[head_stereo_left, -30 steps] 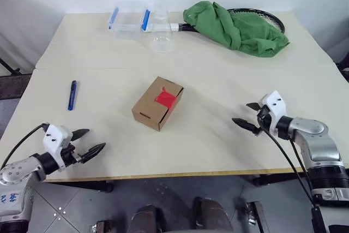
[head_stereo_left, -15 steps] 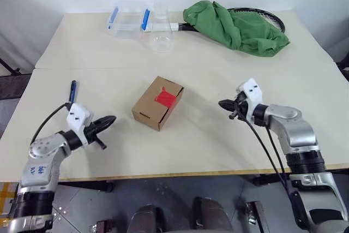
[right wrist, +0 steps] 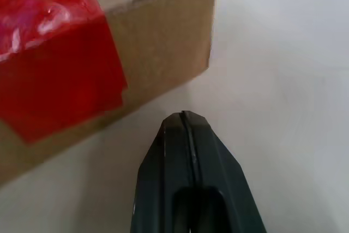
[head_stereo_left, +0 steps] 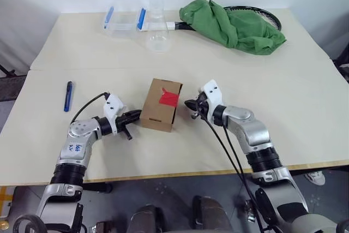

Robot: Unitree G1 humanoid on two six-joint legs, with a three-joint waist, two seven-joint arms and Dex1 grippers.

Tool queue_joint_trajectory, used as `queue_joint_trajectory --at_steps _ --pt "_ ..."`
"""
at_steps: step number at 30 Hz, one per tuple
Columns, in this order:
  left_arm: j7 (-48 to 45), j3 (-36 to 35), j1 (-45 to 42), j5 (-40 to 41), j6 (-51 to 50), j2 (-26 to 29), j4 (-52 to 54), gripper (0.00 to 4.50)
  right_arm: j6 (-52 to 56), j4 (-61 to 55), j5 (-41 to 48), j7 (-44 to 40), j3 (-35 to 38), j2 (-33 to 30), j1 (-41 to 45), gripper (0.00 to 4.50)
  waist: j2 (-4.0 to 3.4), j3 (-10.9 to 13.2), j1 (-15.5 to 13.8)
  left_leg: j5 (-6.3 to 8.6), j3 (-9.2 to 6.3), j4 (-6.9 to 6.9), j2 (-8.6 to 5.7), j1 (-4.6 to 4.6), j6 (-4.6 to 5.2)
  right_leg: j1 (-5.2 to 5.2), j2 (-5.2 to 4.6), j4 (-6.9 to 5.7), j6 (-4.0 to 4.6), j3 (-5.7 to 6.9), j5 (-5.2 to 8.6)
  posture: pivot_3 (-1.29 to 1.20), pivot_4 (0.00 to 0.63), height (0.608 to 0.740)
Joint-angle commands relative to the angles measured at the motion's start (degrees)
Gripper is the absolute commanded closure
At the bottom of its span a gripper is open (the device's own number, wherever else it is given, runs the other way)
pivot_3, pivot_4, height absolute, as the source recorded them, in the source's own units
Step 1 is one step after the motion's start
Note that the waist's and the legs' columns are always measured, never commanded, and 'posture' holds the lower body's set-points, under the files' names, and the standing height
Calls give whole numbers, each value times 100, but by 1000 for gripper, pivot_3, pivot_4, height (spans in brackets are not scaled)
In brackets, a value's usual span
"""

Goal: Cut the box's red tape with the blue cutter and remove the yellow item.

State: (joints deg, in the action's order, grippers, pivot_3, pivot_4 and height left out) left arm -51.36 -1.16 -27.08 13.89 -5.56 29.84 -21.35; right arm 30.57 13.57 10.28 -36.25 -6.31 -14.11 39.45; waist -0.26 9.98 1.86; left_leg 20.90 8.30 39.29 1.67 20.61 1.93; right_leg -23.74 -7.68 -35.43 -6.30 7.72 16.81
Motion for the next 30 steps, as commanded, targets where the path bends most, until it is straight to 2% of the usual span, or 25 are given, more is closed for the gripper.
queue_joint_trajectory --at_steps 1,6,10,18,21,26,30 --pt "-243 136 -93 3 -49 -54 -2 4455 154 -269 128 -26 41 40 150 4500 0 0 -10 0 -1 2 1 0 0 1 0 -1 0 0 0 0 150 740" --pt "-648 548 -59 208 -642 -271 793 4455 500 -510 144 -362 -175 -136 195 4500 1 0 -29 0 -3 6 -1 3 0 1 -2 -4 0 -3 0 0 150 740" --pt "-842 797 -7 294 -1196 -370 1340 4455 721 -905 129 -766 -454 -506 14 4500 1 0 -18 1 -6 15 0 10 1 0 0 -3 0 -3 0 0 150 740" --pt "-909 1283 -11 275 -1477 -875 1796 4455 350 -804 -87 -931 -410 -972 -138 4500 2 1 -44 1 -2 32 4 12 1 1 2 -4 0 -9 0 0 150 740" --pt "-824 1094 122 328 -1633 -755 2007 4455 -314 -379 -437 -671 -299 -1129 -85 4500 3 1 -35 3 -7 63 4 45 5 -6 -1 -3 0 -5 0 0 150 740" --pt "-710 533 514 378 -1653 -185 2175 4455 -809 86 -422 48 334 -1042 160 4500 3 1 7 2 -8 68 13 44 4 -11 3 -9 0 -7 0 0 150 740" --pt "-502 48 640 456 -1607 114 2100 4455 -673 -140 -267 202 761 -1216 113 4500 3 2 -26 2 -8 69 13 52 4 -22 0 -15 0 -10 0 0 150 740"
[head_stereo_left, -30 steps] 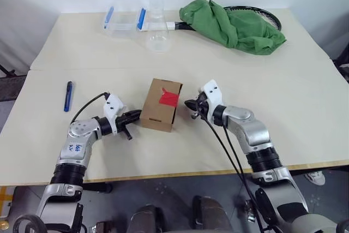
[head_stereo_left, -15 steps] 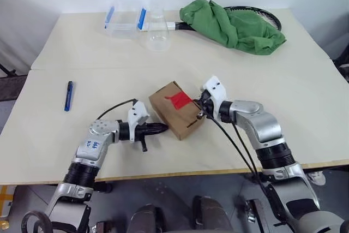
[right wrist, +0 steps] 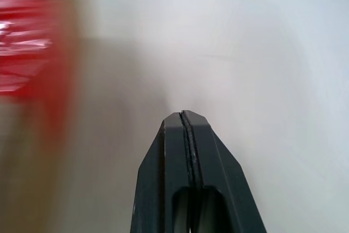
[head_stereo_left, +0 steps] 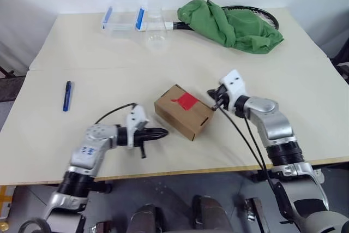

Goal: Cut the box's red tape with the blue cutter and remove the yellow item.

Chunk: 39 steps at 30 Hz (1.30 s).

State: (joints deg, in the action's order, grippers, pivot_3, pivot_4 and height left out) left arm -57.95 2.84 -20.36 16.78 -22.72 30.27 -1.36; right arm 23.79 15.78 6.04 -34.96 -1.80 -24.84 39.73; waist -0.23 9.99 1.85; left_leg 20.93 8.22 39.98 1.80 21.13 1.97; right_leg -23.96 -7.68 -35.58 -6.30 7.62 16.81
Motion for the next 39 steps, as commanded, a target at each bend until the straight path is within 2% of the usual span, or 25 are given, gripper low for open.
queue_joint_trajectory --at_steps 1,5,9,13,16,20,24,28,34,39 --pt "305 -501 -100 124 215 79 -65 4455 178 -558 232 -3 400 -262 -18 4500 0 0 -50 0 -2 3 -3 3 1 0 -4 0 0 1 0 0 150 740" --pt "872 -981 -621 12 826 -43 -898 4455 1147 -1754 588 -645 511 -1100 -786 4500 2 1 -207 -1 -13 11 -11 12 10 3 -16 -1 -3 6 -2 0 150 740" --pt "848 -966 -1088 25 1160 -218 -1495 4455 1738 -2721 907 -1180 411 -1800 -1513 4500 8 2 -202 4 -12 11 -20 13 19 5 -20 3 -6 10 -3 0 150 740" --pt "817 -897 -1710 -112 1661 -419 -2407 4455 2368 -3639 1256 -1540 241 -2230 -2000 4500 14 5 -188 3 0 12 -15 9 19 5 -11 6 -10 7 -6 0 150 740" --pt "521 -680 -2178 -210 1997 -663 -3178 4455 2670 -4005 1448 -1389 21 -2018 -2091 4500 26 5 -178 3 2 13 -13 8 18 5 -1 7 -10 7 -6 0 150 740" --pt "-4 -386 -2513 -285 2158 -871 -3692 4455 2667 -3951 1366 -1036 -202 -1619 -1938 4500 31 4 -180 4 6 13 -25 7 17 4 1 8 -10 7 -6 0 150 740" --pt "-530 -112 -2633 -349 2156 -931 -3813 4455 2833 -4066 1488 -1005 -263 -1583 -1852 4500 38 8 -177 4 6 13 -29 12 17 4 2 12 -10 8 -6 0 150 740" --pt "-804 -34 -2581 -316 2057 -969 -3635 4455 3057 -4392 1689 -1148 -144 -1804 -1996 4500 40 9 -202 3 4 16 -17 12 17 4 1 11 -10 9 -6 0 150 740" --pt "-984 103 -2239 -303 1744 -897 -2999 4455 3276 -4731 1936 -1335 -6 -2268 -2247 4500 45 11 -191 4 1 17 -15 15 18 4 -1 13 -12 7 -6 0 150 740" --pt "-930 92 -2069 -294 1531 -855 -2735 4455 3202 -4642 1934 -1339 -20 -2411 -2276 4500 46 11 -187 4 1 18 -11 13 18 4 0 11 -12 5 -6 0 150 740"
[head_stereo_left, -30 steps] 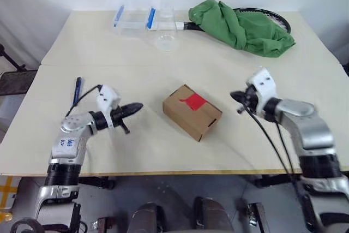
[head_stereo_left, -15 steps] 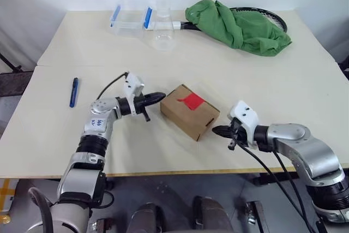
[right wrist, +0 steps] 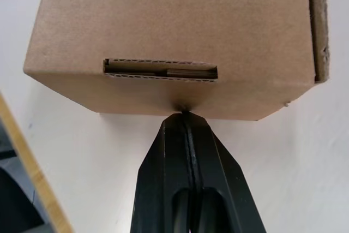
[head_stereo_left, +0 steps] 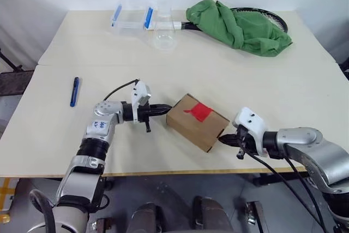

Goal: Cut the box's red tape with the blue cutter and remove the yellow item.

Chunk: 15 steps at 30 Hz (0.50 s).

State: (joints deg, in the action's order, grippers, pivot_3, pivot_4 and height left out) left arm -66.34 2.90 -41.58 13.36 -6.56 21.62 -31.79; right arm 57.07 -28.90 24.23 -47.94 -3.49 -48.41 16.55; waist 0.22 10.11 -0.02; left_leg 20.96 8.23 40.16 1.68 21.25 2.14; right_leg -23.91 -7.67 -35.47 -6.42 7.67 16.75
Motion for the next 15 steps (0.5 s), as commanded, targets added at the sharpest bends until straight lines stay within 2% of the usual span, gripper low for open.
queue_joint_trajectory --at_steps 1,9,15 --pt "-68 78 58 35 -97 20 311 4455 -147 -133 98 -38 131 -67 52 4500 0 0 -2 0 0 0 0 0 0 0 0 0 0 -1 0 0 150 740" --pt "36 -14 43 13 -158 156 314 4455 -495 312 -55 -115 122 -206 117 4500 0 0 -8 0 0 2 -2 0 0 0 -2 -1 0 0 0 0 150 740" --pt "275 -250 -38 18 -18 429 201 4455 -501 620 -100 -197 368 -642 46 4500 1 0 -10 0 0 2 0 0 0 0 -3 -1 0 0 0 0 150 740"
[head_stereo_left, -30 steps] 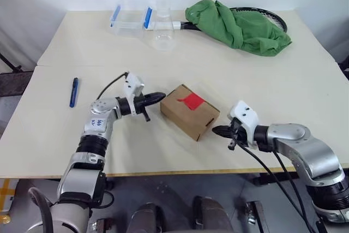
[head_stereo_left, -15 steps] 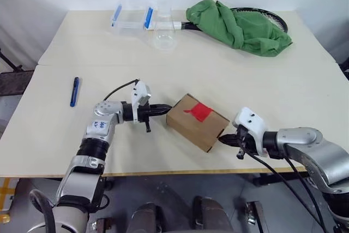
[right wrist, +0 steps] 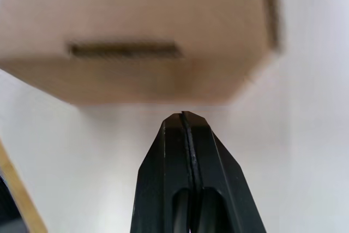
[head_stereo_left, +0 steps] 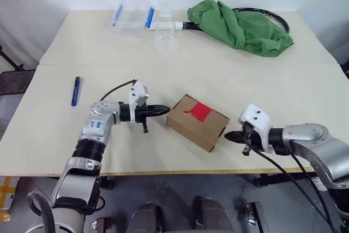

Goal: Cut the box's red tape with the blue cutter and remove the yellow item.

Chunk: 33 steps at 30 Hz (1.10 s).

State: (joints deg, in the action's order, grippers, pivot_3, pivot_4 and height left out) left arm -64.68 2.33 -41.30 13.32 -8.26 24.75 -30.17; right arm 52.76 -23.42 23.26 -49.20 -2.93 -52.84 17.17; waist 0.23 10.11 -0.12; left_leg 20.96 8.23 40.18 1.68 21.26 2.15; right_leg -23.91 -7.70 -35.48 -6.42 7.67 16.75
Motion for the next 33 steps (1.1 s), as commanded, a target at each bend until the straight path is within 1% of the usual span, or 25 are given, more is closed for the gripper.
queue_joint_trajectory --at_steps 1,2,4,5,7,11,13,15,16,17,19,20,22,25,29,31,33 --pt "150 -229 -97 22 183 157 4 4455 -130 146 -29 -91 366 -271 -40 4500 0 0 -1 0 0 0 0 0 0 0 0 0 0 0 0 0 150 740" --pt "171 -260 -122 32 206 189 -15 4455 -168 214 -22 -126 425 -323 -54 4500 0 0 -4 0 0 0 0 0 0 0 0 0 0 0 0 0 150 740" --pt "480 -451 -278 18 324 257 -93 4500 -271 483 -10 -302 635 -562 -77 4140 3 2 -20 0 0 0 -1 0 0 0 -1 0 0 0 0 0 150 740" --pt "652 -552 -351 31 302 291 -103 4308 -353 651 -24 -354 726 -642 -47 3919 4 2 -27 0 0 1 -2 1 0 0 -2 0 0 0 0 0 150 740" --pt "922 -733 -456 75 234 383 -81 3900 -576 1017 -57 -379 901 -691 104 3252 13 8 -25 0 0 3 -1 1 1 0 -2 0 -2 -1 -1 0 150 740" --pt "1518 -1083 -489 111 83 594 210 2668 -928 1570 11 -447 1163 -606 529 1845 14 8 8 0 1 -2 3 -3 0 0 0 -1 -2 0 -1 0 150 740" --pt "1845 -1492 -224 334 -408 859 949 2068 -1164 1785 180 -724 1196 -504 856 1136 16 10 42 0 1 -3 4 -1 0 -1 1 0 -2 -1 -1 0 150 740" --pt "2037 -1936 279 689 -1094 1123 1934 1436 -1511 2026 246 -926 1103 -267 1164 449 21 13 110 0 4 -7 7 -3 -1 -3 3 0 -2 -3 -1 0 150 740" --pt "2088 -2125 563 861 -1359 1226 2385 1185 -1776 2122 231 -1044 1058 -156 1244 149 22 13 162 1 4 -10 10 -5 -2 -3 5 0 -2 -3 -1 0 150 740" --pt "2188 -2319 852 1012 -1621 1306 2785 802 -2017 2211 224 -1159 1038 -49 1303 0 21 13 177 2 2 -13 11 -6 -3 -3 4 0 -2 -2 -1 0 150 740" --pt "2392 -2699 1458 1217 -1972 1415 3442 170 -2389 2417 191 -1318 1007 137 1423 0 21 13 168 2 0 -15 10 -8 -5 -3 2 -1 -2 -3 -1 0 150 740" --pt "2530 -2898 1776 1257 -2079 1422 3721 54 -2521 2524 196 -1419 988 215 1480 0 21 13 167 2 0 -14 8 -8 -4 -2 -2 -1 -2 -4 -1 0 150 740" --pt "2789 -3294 2399 1423 -2292 1326 4207 54 -2775 2698 151 -1622 886 325 1583 0 21 13 149 2 0 -9 5 -7 -3 0 -8 -1 -2 -5 -1 0 150 740" --pt "3009 -3647 3111 1508 -2326 1234 4662 54 -3080 2906 119 -1795 793 489 1750 0 22 14 77 2 -5 -1 4 -8 -2 5 -12 -2 -2 -4 -1 0 150 740" --pt "3725 -5141 4369 2058 -2619 557 5357 54 -3419 3469 90 -1953 725 835 2157 0 23 14 62 3 0 -1 5 -13 -2 5 -18 -3 -2 -10 -1 0 150 740" --pt "3801 -5622 5159 2221 -2702 259 5746 54 -3560 3732 22 -2169 623 868 2257 0 23 14 91 4 -3 -6 10 -13 -4 5 -15 0 -1 -8 -1 0 150 740" --pt "3880 -5898 5660 2375 -2741 118 5936 54 -3713 3912 -16 -2282 593 910 2331 0 23 14 90 6 -3 -11 8 -14 -4 5 -17 1 0 -8 0 0 150 740"
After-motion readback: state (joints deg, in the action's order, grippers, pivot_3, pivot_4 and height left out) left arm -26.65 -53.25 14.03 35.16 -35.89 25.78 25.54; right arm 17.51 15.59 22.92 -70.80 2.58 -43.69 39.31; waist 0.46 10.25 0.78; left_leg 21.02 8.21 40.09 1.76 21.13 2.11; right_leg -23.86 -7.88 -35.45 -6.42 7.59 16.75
